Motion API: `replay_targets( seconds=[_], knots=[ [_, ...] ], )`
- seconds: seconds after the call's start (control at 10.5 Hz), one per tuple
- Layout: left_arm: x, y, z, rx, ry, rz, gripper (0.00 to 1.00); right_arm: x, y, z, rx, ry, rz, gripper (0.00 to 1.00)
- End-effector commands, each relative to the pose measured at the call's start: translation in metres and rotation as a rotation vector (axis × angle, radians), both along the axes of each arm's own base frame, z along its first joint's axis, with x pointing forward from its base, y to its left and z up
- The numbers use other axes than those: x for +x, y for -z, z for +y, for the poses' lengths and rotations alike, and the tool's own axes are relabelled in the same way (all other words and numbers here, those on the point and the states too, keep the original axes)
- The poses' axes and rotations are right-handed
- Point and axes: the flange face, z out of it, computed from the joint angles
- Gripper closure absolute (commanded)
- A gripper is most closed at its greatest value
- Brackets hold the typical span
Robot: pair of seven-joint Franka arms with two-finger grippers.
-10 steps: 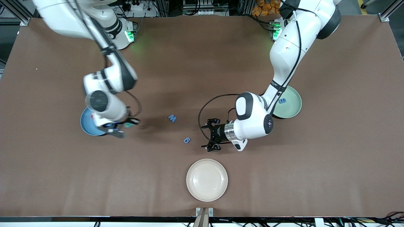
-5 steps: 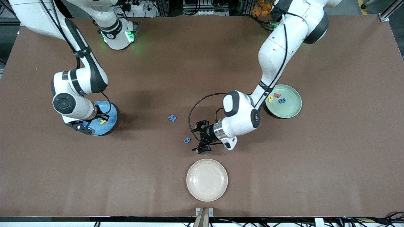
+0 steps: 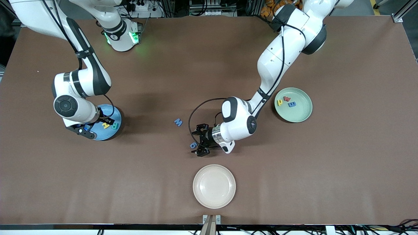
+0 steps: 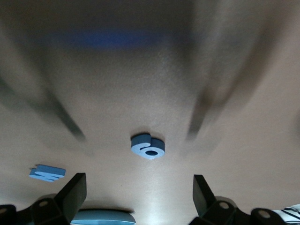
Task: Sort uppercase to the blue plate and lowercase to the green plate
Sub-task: 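Carry the R to the blue plate while the left gripper reaches blue e, then drop the R on the blue plate while the left gripper grasps the e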
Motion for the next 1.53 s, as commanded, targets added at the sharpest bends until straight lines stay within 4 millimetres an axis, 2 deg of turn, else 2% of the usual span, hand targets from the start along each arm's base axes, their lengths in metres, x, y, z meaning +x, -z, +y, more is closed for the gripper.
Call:
replay_targets(
  seconds=[0.0,0.19,0.48,0.96,1.43],
  knots=[
    [-0.002,0.008,-0.007,-0.021,-0.032,0.025,0.00,0.009,-0.016,-0.006,-0.007,-0.002,-0.038,0.00],
    [-0.003,0.018,-0.005,-0.006,-0.030,0.028,0.00,0.015,-0.015,-0.008,-0.008,-0.002,-0.043,0.00],
    [-0.009,0.028,-0.008,0.006,-0.021,0.040,0.02,0.025,-0.011,0.003,-0.006,-0.022,-0.048,0.00],
    [-0.013,0.031,-0.011,0.013,-0.005,0.034,0.37,0.028,-0.013,0.008,-0.005,-0.030,-0.055,0.00],
    [-0.008,0.034,-0.002,0.029,-0.006,0.032,0.37,0.029,-0.015,0.012,-0.002,-0.034,-0.060,0.00]
  ],
)
